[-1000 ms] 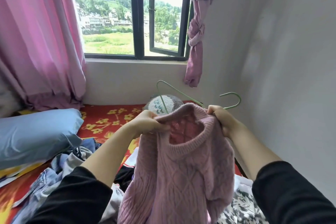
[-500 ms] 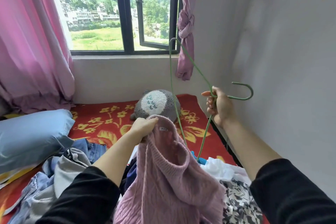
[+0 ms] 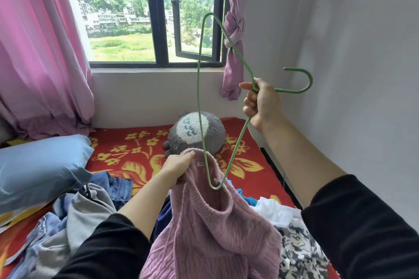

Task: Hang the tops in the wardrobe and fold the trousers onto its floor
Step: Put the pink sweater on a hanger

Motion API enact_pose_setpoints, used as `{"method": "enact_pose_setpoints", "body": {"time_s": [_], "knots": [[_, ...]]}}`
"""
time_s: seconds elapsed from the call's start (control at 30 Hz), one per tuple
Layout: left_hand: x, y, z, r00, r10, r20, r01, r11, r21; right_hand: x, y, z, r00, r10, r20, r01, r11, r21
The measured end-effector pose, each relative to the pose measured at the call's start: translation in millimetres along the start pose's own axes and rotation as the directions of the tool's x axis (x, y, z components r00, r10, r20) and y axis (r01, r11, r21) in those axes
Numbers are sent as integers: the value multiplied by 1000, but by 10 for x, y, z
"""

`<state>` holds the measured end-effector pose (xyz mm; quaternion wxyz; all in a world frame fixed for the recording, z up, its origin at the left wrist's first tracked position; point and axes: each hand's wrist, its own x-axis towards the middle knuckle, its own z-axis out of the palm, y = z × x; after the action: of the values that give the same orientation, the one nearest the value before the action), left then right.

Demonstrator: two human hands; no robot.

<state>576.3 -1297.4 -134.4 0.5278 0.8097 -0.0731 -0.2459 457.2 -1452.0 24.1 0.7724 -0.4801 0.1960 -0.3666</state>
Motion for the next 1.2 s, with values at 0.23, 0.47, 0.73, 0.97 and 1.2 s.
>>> {"method": "enact_pose_setpoints", "body": {"time_s": [0.23, 0.47, 0.73, 0.97, 1.2], "knots": [[1, 31, -4, 996, -83, 26, 87, 975, -204, -190, 881, -171, 999, -16, 32, 23, 975, -219], [-11, -6, -220, 996, -88, 23, 91, 932, -352, -379, 1388, -770, 991, 43, 127, 15, 904, -426], [-124, 194, -236, 992, 12, 126, 58, 839, -541, 7, 686, -782, 943, -129, 306, 297, 739, -605], [-200, 345, -247, 987, 121, 109, -40, 830, -557, -77, 1069, -1233, 982, -40, 186, 155, 741, -653], [-219, 200, -255, 984, 111, 142, 0, 787, -617, 86, 778, -1240, 974, -103, 202, 219, 662, -717]]}}
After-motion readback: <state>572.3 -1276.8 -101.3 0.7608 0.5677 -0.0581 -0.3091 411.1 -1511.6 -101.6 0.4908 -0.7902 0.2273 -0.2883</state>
